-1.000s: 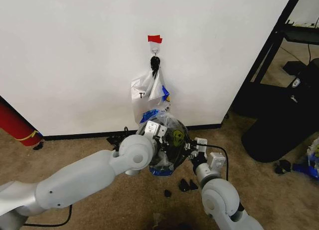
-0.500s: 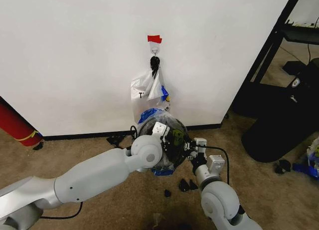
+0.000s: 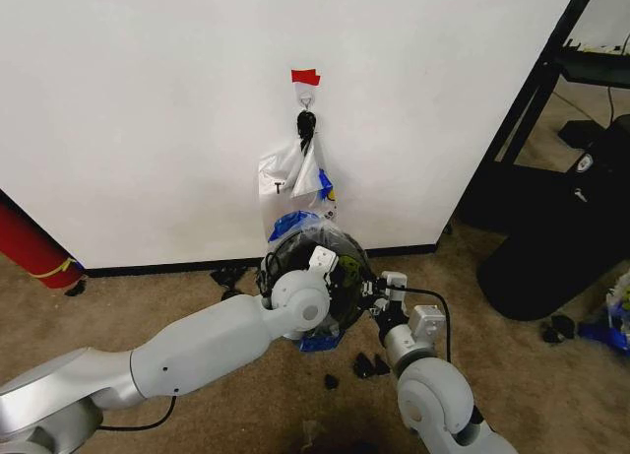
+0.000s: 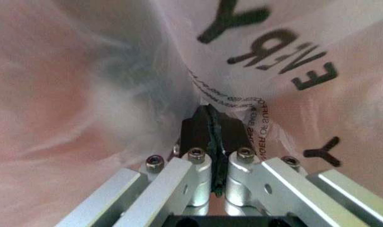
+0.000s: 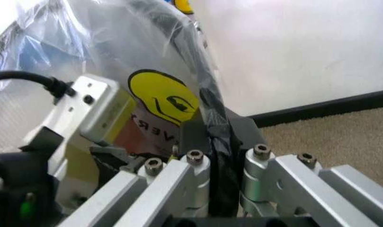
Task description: Pick up the garbage bag from the wall and place it over the trash bin.
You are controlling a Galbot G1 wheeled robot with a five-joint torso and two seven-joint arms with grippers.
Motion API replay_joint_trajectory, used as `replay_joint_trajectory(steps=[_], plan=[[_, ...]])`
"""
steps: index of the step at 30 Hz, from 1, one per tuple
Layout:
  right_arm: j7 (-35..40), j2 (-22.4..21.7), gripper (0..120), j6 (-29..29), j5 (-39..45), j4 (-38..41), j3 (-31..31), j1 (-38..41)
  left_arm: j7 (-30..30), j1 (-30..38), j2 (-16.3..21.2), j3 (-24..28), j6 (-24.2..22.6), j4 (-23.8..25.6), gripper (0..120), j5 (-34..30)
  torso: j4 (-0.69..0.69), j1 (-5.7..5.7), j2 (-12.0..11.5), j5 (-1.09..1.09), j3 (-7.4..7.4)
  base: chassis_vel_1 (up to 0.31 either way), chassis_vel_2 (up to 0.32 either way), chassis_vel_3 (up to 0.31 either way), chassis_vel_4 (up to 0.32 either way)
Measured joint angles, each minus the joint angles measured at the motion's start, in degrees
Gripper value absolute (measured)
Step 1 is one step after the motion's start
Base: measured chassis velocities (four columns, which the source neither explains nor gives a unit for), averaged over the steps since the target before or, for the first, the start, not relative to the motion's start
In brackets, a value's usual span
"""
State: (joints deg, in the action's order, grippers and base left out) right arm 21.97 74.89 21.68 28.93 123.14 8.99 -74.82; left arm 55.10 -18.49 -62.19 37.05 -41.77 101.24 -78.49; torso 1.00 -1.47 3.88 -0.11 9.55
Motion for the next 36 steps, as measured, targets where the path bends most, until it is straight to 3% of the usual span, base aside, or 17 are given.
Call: replay_joint_trajectory(steps=[14, 36], plan=[[0.0, 0.2, 1, 0.2, 1.5, 1.7, 0.1, -1.3, -0.3, -0.2, -2.2, 0.0, 1.0, -3.9, 0, 0.4, 0.00, 0.00, 0.0, 0.00, 0.00, 0.000, 0.000, 0.000, 0.000], [-0.2, 0.0, 1, 0.0, 2.2, 2.0, 0.5, -1.2, -1.3, -0.3, -2.3, 0.7, 0.8, -5.1, 0, 0.4, 0.00, 0.00, 0.0, 0.00, 0.00, 0.000, 0.000, 0.000, 0.000]])
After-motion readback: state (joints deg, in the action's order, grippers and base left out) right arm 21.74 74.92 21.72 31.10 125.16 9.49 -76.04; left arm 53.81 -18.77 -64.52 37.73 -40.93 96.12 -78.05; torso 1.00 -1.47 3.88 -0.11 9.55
